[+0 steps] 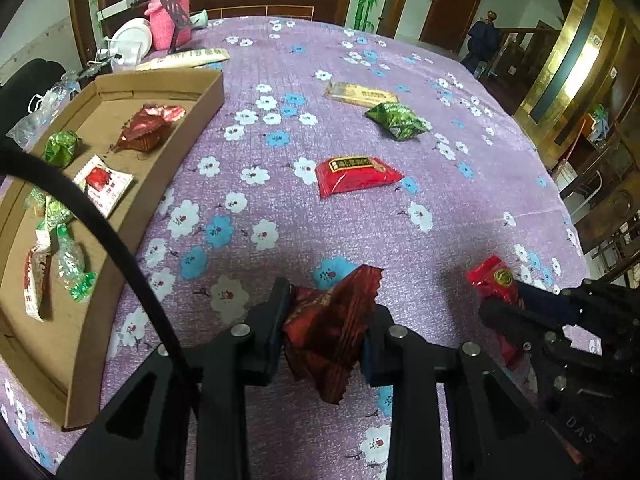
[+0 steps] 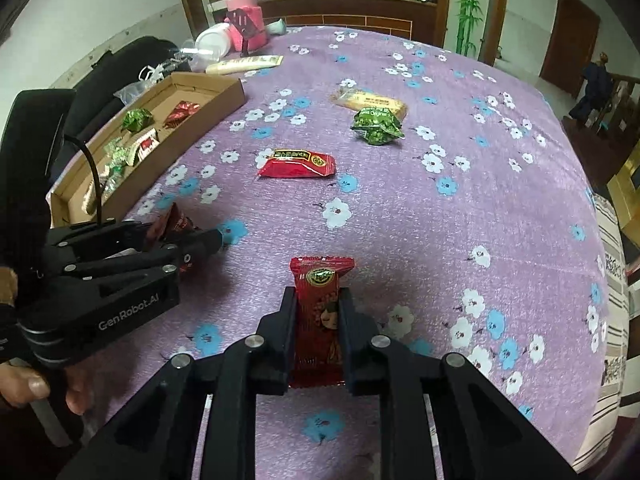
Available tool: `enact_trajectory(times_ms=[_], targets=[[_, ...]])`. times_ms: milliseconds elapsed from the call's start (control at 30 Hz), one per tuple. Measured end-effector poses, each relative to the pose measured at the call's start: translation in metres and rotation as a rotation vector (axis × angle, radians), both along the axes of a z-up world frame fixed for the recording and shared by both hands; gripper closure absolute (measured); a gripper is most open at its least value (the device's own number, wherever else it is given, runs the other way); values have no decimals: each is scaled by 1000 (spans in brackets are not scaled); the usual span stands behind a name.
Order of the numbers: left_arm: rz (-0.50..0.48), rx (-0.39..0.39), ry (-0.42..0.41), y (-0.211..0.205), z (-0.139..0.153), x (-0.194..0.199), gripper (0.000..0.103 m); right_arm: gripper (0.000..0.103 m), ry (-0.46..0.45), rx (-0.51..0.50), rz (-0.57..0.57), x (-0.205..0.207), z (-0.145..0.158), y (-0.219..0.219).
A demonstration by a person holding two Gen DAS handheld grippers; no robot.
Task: Organize snacks
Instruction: 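Carry the brown candy and red candy together over the cardboard box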
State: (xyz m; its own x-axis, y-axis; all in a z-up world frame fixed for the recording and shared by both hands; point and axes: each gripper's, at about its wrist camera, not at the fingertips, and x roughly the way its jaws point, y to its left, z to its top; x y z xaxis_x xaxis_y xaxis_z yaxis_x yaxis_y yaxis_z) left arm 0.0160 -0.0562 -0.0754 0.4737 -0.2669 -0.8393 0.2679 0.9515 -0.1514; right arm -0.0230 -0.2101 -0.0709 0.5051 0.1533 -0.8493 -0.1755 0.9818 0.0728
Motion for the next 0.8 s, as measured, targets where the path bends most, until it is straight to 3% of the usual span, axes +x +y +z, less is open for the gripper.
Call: enact_trajectory(times_ms=[400,533,567,667,700,767,800], targets=[[-6,7,49,18,-10,9,74,85,-1,23,5,-6,2,6],[-24,27,64,15,-12,12,64,85,5,34,4,-7,0,6],[-34,18,69,15,-12,11,58,85,6,38,5,-7,0,5],[-47,-24,65,19,-12,9,54,85,2,42,5,-8,1,3],[-48,-51,65,22,-12,9,55,85,-2,46,5,-8,2,2],[-40,-89,77,29,-13,12,75,85,-7,52,7,-9,3,2],[-40,-106,87,32,-14,14,75,85,-9,56,8,-9,3,2]])
